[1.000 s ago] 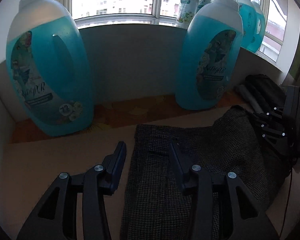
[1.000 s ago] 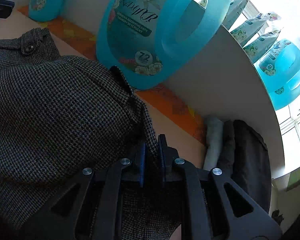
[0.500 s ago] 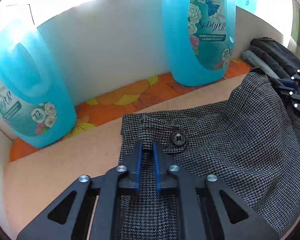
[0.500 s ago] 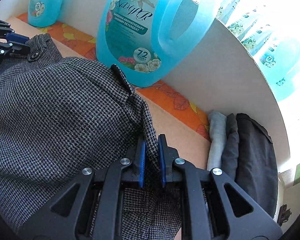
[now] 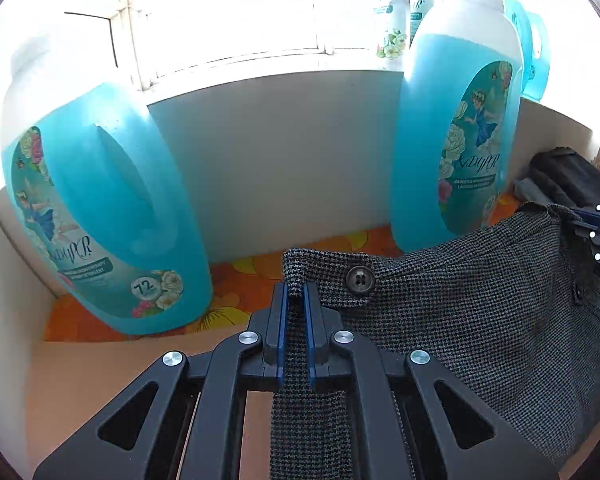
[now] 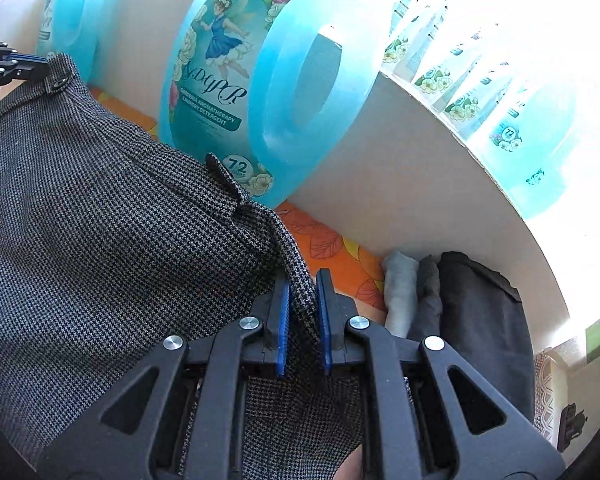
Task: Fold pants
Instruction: 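Lay the hem onto the waistband and open both grippers, then grasp the folded pants edge with the left gripper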
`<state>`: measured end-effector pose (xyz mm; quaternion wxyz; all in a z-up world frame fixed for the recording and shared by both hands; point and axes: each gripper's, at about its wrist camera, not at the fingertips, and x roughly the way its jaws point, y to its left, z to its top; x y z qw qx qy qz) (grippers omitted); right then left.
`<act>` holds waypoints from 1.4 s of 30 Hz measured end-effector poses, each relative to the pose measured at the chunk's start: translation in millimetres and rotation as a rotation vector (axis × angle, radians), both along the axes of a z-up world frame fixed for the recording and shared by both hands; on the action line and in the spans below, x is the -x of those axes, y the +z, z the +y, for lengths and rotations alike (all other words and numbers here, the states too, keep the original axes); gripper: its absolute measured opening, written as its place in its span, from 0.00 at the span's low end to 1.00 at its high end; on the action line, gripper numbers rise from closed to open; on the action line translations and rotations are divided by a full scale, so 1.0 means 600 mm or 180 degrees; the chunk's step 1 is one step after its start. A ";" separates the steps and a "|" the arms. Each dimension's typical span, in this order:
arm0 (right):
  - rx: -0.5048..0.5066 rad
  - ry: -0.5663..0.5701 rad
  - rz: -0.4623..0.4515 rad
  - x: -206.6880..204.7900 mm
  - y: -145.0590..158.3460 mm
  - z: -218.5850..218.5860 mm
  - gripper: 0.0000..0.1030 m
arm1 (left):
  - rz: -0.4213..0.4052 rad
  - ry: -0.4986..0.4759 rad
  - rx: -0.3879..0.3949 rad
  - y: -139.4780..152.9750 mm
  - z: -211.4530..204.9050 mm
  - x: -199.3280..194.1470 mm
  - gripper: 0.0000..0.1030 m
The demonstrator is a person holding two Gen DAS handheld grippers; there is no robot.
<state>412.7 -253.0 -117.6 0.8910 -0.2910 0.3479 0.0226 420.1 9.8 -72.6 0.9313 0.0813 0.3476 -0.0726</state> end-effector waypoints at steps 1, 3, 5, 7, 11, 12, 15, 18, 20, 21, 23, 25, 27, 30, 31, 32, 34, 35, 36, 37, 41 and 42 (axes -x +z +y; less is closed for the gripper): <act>0.0017 -0.0020 0.0066 -0.011 -0.010 0.003 0.12 | 0.0051 0.0014 -0.0078 -0.012 -0.007 -0.011 0.06; -0.0020 -0.0073 0.0154 -0.030 -0.026 0.008 0.13 | 0.0126 0.0069 -0.0157 -0.028 -0.013 -0.023 0.11; -0.0142 -0.0131 0.0122 -0.026 -0.019 0.000 0.21 | 0.0145 0.0134 -0.0193 -0.032 -0.012 -0.028 0.14; -0.0300 -0.0154 0.0028 -0.007 0.000 -0.017 0.39 | 0.0074 0.0174 -0.0134 -0.020 -0.005 -0.024 0.24; -0.0688 -0.0251 -0.0096 0.065 0.045 -0.067 0.53 | -0.0072 0.0182 -0.0032 0.021 0.025 0.014 0.34; -0.0819 -0.0322 -0.0119 0.090 0.055 -0.083 0.55 | -0.0110 0.0160 0.0010 0.033 0.035 0.033 0.35; -0.1260 -0.0516 -0.0100 0.158 0.066 -0.142 0.69 | -0.0224 0.0092 0.0056 0.061 0.057 0.082 0.41; -0.1665 -0.0737 0.0145 0.187 0.047 -0.205 0.70 | -0.0247 0.0018 0.0164 0.071 0.078 0.136 0.48; -0.1878 -0.0839 0.0298 0.203 0.025 -0.234 0.70 | -0.0206 -0.0043 0.0178 0.064 0.085 0.168 0.48; -0.1951 -0.0886 0.0374 0.203 0.011 -0.252 0.70 | -0.0161 -0.0092 0.0184 0.057 0.084 0.187 0.48; -0.2104 -0.0913 0.0557 0.208 -0.014 -0.265 0.70 | -0.0073 -0.0158 0.0140 0.041 0.081 0.205 0.48; -0.2339 -0.0846 0.0753 0.215 -0.033 -0.265 0.70 | -0.0012 -0.0187 0.0141 0.027 0.084 0.224 0.48; -0.2536 -0.0745 0.0862 0.221 -0.048 -0.259 0.36 | 0.0072 -0.0183 0.0217 0.017 0.089 0.239 0.53; -0.2412 -0.0642 0.0801 0.237 -0.040 -0.232 0.10 | 0.0235 -0.0252 0.0288 0.001 0.100 0.264 0.59; -0.2299 -0.0591 0.0735 0.246 -0.031 -0.225 0.09 | 0.0289 -0.0269 0.0267 -0.006 0.104 0.272 0.59; -0.2197 -0.0588 0.0645 0.259 -0.022 -0.223 0.09 | 0.0319 -0.0287 0.0228 -0.014 0.105 0.278 0.59; -0.1884 -0.0709 0.0494 0.272 -0.013 -0.224 0.08 | 0.0350 -0.0350 0.0118 -0.027 0.106 0.288 0.59; -0.1728 -0.0736 0.0454 0.275 -0.013 -0.220 0.08 | 0.0359 -0.0383 0.0062 -0.034 0.106 0.292 0.59; -0.1627 -0.0713 0.0433 0.277 -0.014 -0.213 0.08 | 0.0371 -0.0410 0.0025 -0.039 0.105 0.295 0.59; -0.1528 -0.0694 0.0424 0.279 -0.014 -0.206 0.09 | 0.0399 -0.0433 0.0010 -0.045 0.105 0.296 0.59; -0.1111 -0.0634 0.0053 0.313 0.012 -0.167 0.48 | 0.0544 -0.0529 0.0050 -0.067 0.095 0.291 0.59; -0.1097 -0.0519 -0.0005 0.323 0.021 -0.154 0.50 | 0.0550 -0.0527 0.0053 -0.070 0.093 0.290 0.59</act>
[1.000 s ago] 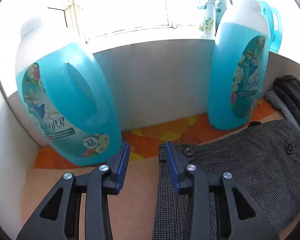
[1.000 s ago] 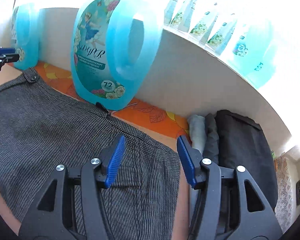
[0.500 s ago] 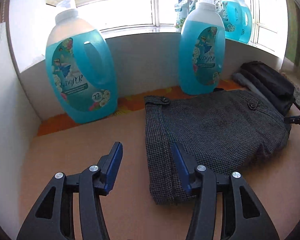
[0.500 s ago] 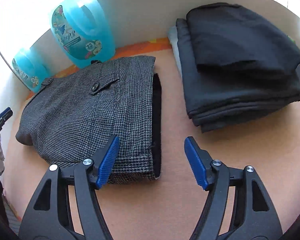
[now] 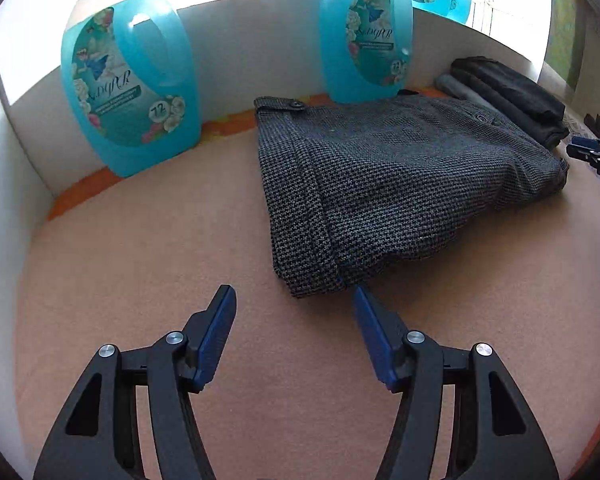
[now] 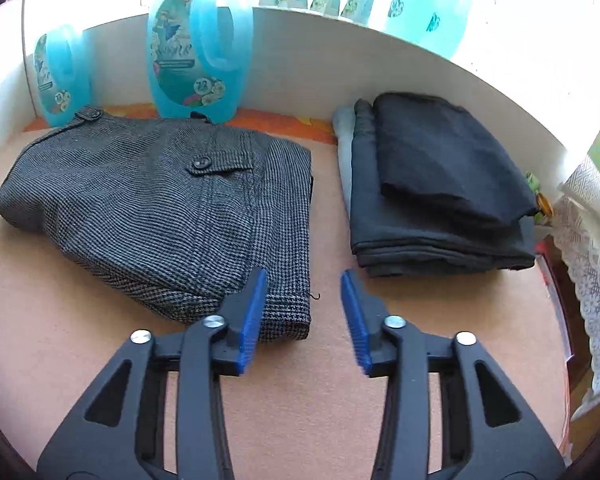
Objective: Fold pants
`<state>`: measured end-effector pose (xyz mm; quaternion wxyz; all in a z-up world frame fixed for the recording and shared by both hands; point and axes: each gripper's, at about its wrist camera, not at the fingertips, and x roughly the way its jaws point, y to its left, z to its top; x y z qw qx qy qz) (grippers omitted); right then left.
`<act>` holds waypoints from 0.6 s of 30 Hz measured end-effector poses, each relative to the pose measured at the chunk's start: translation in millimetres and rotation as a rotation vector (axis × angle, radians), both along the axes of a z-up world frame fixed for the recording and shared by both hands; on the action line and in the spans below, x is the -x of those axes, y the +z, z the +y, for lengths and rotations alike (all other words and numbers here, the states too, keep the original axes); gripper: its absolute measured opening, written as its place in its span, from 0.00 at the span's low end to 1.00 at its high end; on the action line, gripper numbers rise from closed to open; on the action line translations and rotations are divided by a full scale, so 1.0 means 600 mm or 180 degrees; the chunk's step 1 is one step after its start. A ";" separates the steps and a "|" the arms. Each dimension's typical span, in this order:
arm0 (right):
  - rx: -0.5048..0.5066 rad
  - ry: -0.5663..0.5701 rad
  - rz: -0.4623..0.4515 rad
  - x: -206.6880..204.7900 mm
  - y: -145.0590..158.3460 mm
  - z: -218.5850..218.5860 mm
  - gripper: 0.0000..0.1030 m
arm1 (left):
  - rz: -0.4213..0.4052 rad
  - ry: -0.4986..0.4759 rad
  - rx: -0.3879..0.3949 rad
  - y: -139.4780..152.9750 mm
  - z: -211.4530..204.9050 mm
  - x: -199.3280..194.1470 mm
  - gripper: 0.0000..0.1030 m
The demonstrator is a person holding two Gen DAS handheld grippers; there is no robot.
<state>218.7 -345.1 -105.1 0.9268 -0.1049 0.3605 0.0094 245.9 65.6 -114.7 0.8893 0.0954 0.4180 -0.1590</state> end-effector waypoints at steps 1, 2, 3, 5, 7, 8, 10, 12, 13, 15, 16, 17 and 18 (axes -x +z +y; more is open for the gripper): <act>0.0039 0.0126 -0.0044 0.010 0.006 0.016 0.50 | 0.0005 -0.0003 0.0007 -0.002 -0.003 -0.001 0.59; 0.0090 0.0265 -0.0085 0.019 0.011 0.034 0.50 | 0.0009 -0.0017 0.0021 -0.004 -0.006 0.000 0.59; 0.0145 0.0439 -0.0102 0.028 0.013 0.054 0.50 | 0.0009 -0.0025 0.0028 -0.005 -0.009 -0.001 0.59; 0.0263 0.0750 -0.0079 0.038 0.009 0.098 0.50 | 0.0020 -0.0040 0.0046 -0.008 -0.016 -0.004 0.58; 0.0326 0.0989 0.0018 0.035 -0.004 0.138 0.51 | 0.0043 -0.0049 0.0097 -0.009 -0.022 -0.010 0.38; 0.0369 0.1069 0.0055 0.031 -0.013 0.157 0.51 | 0.0065 -0.0059 0.0155 -0.008 -0.024 -0.014 0.33; 0.0467 0.1215 0.0093 0.024 -0.029 0.191 0.51 | 0.0073 -0.0049 0.0224 -0.005 -0.028 -0.023 0.27; 0.0542 0.1346 0.0083 0.018 -0.041 0.222 0.51 | 0.0066 -0.0053 0.0246 0.002 -0.032 -0.033 0.21; 0.0551 0.1426 0.0080 0.016 -0.043 0.237 0.51 | 0.0055 -0.0068 0.0266 0.008 -0.033 -0.039 0.17; 0.0560 0.1574 0.0054 0.017 -0.045 0.265 0.51 | 0.0009 -0.0095 0.0262 0.022 -0.039 -0.051 0.15; 0.0559 0.1646 0.0036 0.016 -0.046 0.279 0.51 | -0.0016 -0.0112 0.0247 0.028 -0.042 -0.058 0.15; 0.0548 0.1719 0.0038 0.013 -0.048 0.294 0.51 | -0.0026 -0.0127 0.0237 0.034 -0.046 -0.065 0.15; 0.0537 0.1785 0.0041 0.009 -0.049 0.306 0.51 | -0.0024 -0.0135 0.0238 0.038 -0.049 -0.074 0.15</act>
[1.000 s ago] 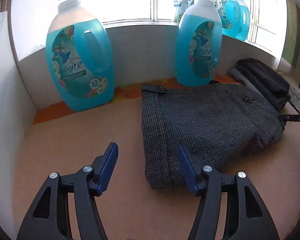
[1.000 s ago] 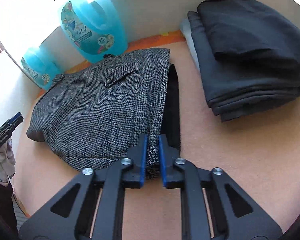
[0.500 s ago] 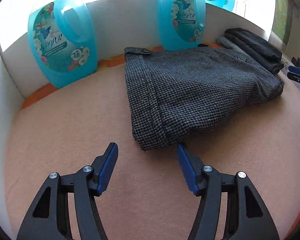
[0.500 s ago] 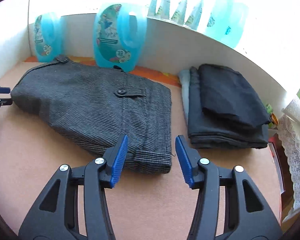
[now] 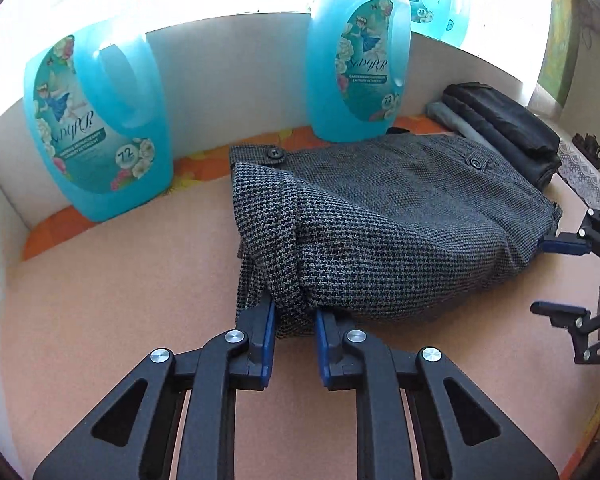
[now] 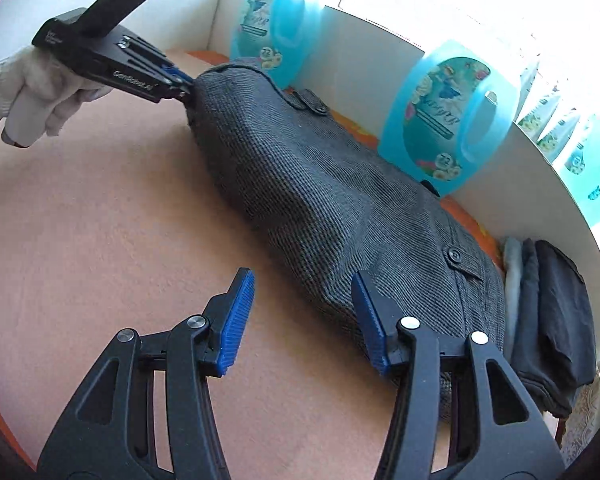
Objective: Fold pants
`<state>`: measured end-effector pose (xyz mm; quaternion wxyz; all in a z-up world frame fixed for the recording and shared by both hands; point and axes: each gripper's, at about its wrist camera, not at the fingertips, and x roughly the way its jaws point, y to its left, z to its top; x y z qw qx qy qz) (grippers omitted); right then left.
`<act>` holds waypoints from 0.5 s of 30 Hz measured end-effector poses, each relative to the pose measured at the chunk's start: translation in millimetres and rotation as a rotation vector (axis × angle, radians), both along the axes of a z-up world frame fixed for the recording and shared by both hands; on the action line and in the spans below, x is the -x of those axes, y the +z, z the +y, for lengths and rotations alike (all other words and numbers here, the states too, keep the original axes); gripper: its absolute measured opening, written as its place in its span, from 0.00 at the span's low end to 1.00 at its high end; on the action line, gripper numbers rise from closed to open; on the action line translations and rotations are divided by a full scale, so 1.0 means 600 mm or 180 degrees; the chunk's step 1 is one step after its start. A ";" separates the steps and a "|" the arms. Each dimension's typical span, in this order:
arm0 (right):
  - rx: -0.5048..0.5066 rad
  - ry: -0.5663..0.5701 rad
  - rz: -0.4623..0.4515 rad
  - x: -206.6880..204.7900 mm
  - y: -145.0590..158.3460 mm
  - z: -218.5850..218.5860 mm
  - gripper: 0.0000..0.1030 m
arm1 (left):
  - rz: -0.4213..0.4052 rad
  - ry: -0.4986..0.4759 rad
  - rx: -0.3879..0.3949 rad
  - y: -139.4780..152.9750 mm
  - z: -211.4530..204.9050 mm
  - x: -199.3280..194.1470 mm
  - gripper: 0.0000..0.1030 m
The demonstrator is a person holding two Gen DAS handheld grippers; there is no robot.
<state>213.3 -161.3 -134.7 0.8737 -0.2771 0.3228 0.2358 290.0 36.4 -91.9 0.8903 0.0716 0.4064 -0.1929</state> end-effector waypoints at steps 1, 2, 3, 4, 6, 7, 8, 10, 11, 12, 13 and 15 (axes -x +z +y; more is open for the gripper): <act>0.0004 0.0063 0.0009 -0.003 -0.003 0.014 0.51 | 0.0002 0.0005 0.0011 0.003 -0.002 -0.007 0.15; 0.0026 0.0117 0.0017 -0.007 -0.007 0.027 0.51 | 0.0004 0.0000 0.0028 0.006 -0.004 -0.014 0.15; 0.0068 0.0141 0.0000 -0.012 -0.012 0.038 0.51 | 0.0010 -0.0005 0.0036 0.008 -0.005 -0.020 0.15; 0.0119 0.0153 -0.0027 -0.017 -0.017 0.048 0.51 | 0.0014 -0.0006 0.0040 0.009 -0.006 -0.024 0.15; 0.0196 0.0169 -0.0036 -0.030 -0.028 0.062 0.51 | 0.0013 -0.0019 0.0045 0.010 -0.008 -0.029 0.15; 0.0253 0.0150 -0.0073 -0.036 -0.033 0.069 0.51 | 0.0016 -0.0027 0.0047 0.011 -0.009 -0.032 0.15; 0.0327 0.0138 -0.0138 -0.039 -0.038 0.074 0.53 | 0.0018 -0.0029 0.0059 0.013 -0.009 -0.034 0.15; 0.0457 0.0108 -0.0264 -0.048 -0.047 0.081 0.55 | 0.0011 -0.0036 0.0076 0.016 -0.009 -0.038 0.15; 0.0482 0.0101 -0.0279 -0.055 -0.051 0.082 0.56 | 0.0003 -0.0036 0.0079 0.019 -0.009 -0.041 0.15; 0.0495 0.0087 -0.0277 -0.061 -0.054 0.083 0.56 | 0.0000 -0.0039 0.0094 0.022 -0.009 -0.043 0.15; 0.0520 0.0069 -0.0279 -0.067 -0.058 0.083 0.56 | 0.0001 -0.0046 0.0114 0.024 -0.008 -0.046 0.15; 0.0597 0.0033 -0.0271 -0.082 -0.066 0.084 0.55 | 0.0003 -0.0049 0.0130 0.027 -0.011 -0.052 0.15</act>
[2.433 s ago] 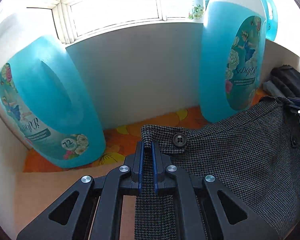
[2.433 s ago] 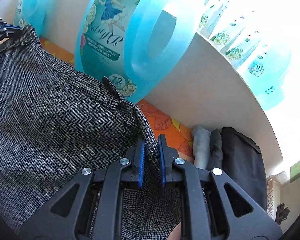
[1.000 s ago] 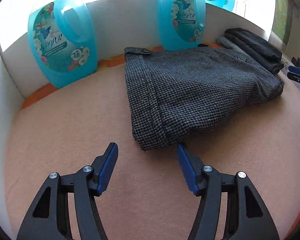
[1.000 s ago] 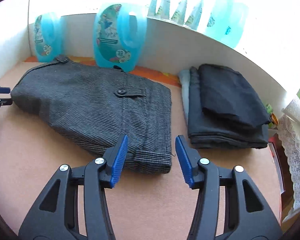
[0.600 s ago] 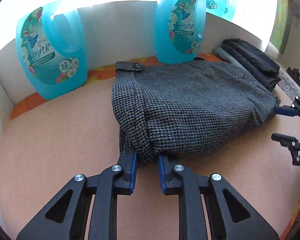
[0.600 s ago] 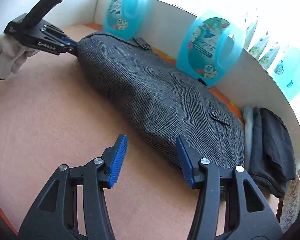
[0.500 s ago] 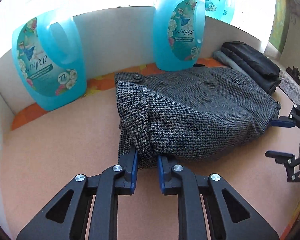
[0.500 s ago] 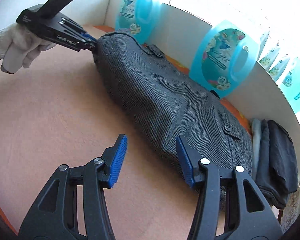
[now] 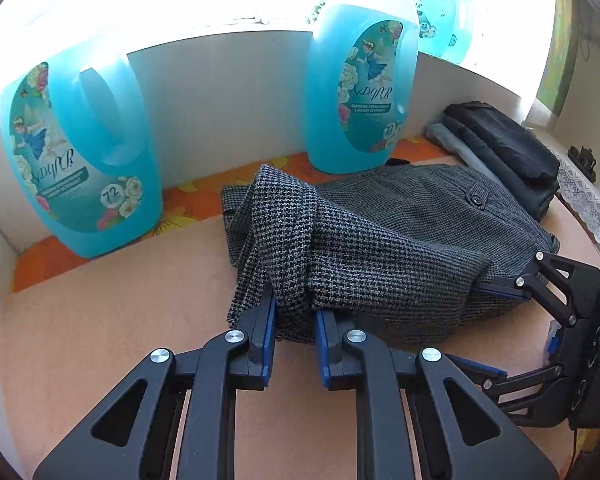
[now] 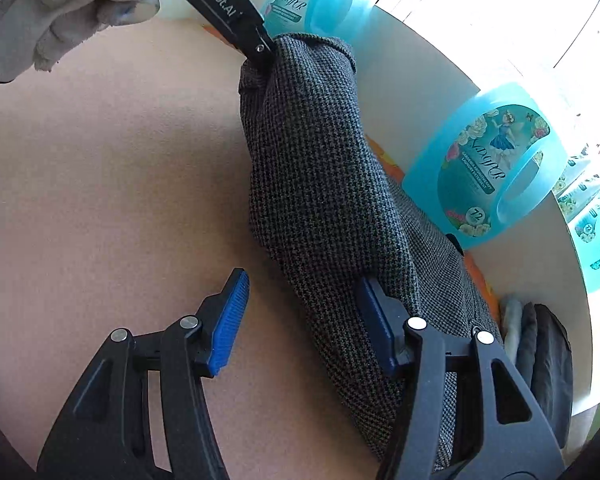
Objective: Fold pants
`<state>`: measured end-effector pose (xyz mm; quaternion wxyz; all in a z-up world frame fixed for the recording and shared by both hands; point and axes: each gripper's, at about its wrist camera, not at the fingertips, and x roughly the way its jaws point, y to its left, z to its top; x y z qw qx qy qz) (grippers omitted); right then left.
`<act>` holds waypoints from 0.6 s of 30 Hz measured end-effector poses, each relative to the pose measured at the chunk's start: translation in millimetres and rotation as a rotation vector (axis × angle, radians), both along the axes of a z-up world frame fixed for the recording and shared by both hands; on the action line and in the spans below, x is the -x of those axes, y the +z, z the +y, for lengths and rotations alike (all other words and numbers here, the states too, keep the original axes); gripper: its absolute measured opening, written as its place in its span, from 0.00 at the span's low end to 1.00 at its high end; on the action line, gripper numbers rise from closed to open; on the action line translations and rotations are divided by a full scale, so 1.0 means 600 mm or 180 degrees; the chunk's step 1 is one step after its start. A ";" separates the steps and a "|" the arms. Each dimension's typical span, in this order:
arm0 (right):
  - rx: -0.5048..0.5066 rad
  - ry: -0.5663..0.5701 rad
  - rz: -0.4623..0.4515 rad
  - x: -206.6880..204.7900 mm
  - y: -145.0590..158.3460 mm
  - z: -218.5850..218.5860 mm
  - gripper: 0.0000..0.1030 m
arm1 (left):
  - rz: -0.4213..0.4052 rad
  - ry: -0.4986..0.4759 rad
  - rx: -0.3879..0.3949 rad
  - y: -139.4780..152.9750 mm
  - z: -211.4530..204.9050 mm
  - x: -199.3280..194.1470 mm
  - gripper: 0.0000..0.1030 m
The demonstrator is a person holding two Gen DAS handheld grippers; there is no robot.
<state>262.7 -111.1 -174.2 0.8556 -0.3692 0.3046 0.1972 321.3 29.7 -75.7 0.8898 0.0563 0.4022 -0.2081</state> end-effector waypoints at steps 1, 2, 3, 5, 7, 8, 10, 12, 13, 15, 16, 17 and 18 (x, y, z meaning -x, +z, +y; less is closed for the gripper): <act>-0.0013 -0.0029 0.0006 -0.007 0.000 -0.003 0.51 | 0.0000 -0.0002 -0.0005 0.000 -0.002 -0.002 0.15; -0.0040 -0.0087 0.0036 -0.015 0.003 -0.008 0.33 | -0.0001 -0.0008 -0.0026 0.000 -0.004 -0.004 0.15; -0.0128 -0.0129 0.0112 -0.022 0.011 -0.015 0.15 | -0.0003 -0.0022 -0.0058 -0.001 -0.008 -0.005 0.15; -0.0447 -0.0151 0.0344 -0.037 0.037 -0.036 0.09 | -0.0012 -0.0030 -0.0134 -0.002 -0.014 -0.005 0.15; -0.0719 -0.0160 0.0485 -0.043 0.067 -0.057 0.07 | -0.0035 -0.0055 -0.0157 0.001 -0.015 0.000 0.15; -0.0837 -0.0156 0.0530 -0.042 0.082 -0.067 0.07 | -0.0044 -0.0068 -0.0153 0.004 -0.013 0.003 0.15; -0.1169 -0.0098 0.0708 -0.039 0.113 -0.088 0.07 | -0.0055 -0.0065 -0.0130 0.012 -0.006 0.011 0.15; -0.1538 0.0060 0.0993 -0.036 0.141 -0.112 0.07 | -0.0045 -0.0069 -0.0117 0.022 0.003 0.022 0.15; -0.1648 0.0074 0.1087 -0.033 0.151 -0.121 0.07 | -0.0033 -0.0086 -0.0122 0.026 0.007 0.029 0.15; -0.1764 0.0020 0.1189 -0.029 0.159 -0.134 0.07 | 0.0010 -0.0118 -0.0135 0.032 0.016 0.047 0.20; -0.1775 -0.0041 0.1245 -0.028 0.157 -0.138 0.07 | 0.0023 -0.0120 -0.0152 0.034 0.019 0.057 0.24; -0.1730 -0.0095 0.1264 -0.025 0.152 -0.139 0.09 | 0.0023 -0.0112 -0.0187 0.035 0.022 0.069 0.27; -0.1675 -0.0089 0.1284 -0.017 0.147 -0.138 0.19 | 0.0023 -0.0113 -0.0234 0.035 0.024 0.081 0.30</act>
